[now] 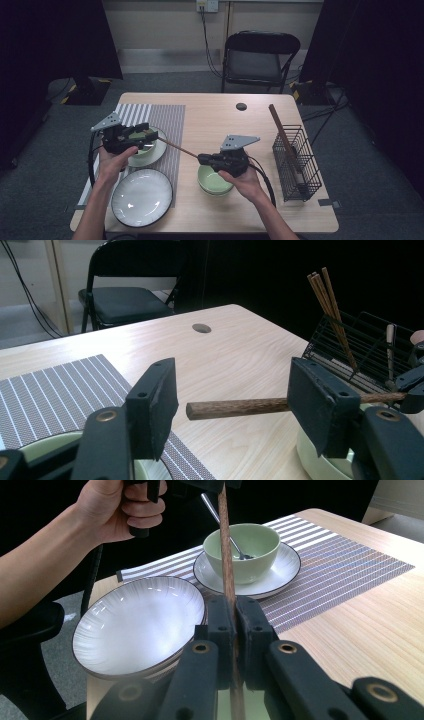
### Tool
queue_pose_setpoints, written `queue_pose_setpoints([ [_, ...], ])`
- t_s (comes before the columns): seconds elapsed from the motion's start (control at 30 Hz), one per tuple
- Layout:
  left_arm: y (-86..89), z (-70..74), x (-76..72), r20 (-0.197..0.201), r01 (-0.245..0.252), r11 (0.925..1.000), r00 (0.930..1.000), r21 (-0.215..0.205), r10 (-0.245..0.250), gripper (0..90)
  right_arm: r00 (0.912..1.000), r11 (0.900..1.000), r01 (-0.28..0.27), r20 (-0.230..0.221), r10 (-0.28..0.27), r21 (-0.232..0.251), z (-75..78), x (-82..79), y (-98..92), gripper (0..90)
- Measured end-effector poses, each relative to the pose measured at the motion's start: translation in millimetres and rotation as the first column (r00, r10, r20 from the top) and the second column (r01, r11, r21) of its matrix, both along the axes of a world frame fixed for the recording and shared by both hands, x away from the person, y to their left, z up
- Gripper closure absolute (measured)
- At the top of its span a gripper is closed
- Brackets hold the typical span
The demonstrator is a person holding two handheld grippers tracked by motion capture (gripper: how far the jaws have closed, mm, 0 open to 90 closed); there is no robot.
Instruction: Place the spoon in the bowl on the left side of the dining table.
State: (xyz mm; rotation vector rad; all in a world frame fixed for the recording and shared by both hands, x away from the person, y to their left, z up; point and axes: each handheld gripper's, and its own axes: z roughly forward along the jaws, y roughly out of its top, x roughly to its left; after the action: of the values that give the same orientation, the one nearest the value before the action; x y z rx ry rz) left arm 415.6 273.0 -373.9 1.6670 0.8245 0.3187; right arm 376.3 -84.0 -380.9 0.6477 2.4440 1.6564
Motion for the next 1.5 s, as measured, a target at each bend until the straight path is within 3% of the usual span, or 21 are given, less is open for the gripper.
queue_pose_setpoints([
  [0.6, -4.6, -8.1, 4.1, -0.022, 0.017, 0.9992, 0.9996, 0.037, -0.016, 37.5, 0.9999, 1.000, 0.009, 0.006, -0.009, -0.007, 5.7, -0.9, -2.8, 86.5],
  [1.17, -11.5, -14.2, 6.1, -0.029, 0.040, 0.9974, 0.9988, 0.060, -0.039, 37.8, 0.9998, 1.000, 0.020, 0.005, -0.020, 0.010, 11.0, -0.6, -9.0, 86.6],
  [1.27, -13.3, -15.8, 5.9, -0.014, 0.044, 0.9959, 0.9990, 0.079, -0.043, 37.8, 0.9998, 1.000, 0.019, 0.000, -0.019, 0.009, 12.1, 0.0, -10.2, 86.6],
  [1.5, -15.3, -18.1, 7.1, -0.019, 0.058, 0.9937, 0.9982, 0.096, -0.056, 38.2, 0.9998, 1.000, 0.022, -0.002, -0.022, 0.005, 13.0, 0.5, -11.7, 86.6],
])
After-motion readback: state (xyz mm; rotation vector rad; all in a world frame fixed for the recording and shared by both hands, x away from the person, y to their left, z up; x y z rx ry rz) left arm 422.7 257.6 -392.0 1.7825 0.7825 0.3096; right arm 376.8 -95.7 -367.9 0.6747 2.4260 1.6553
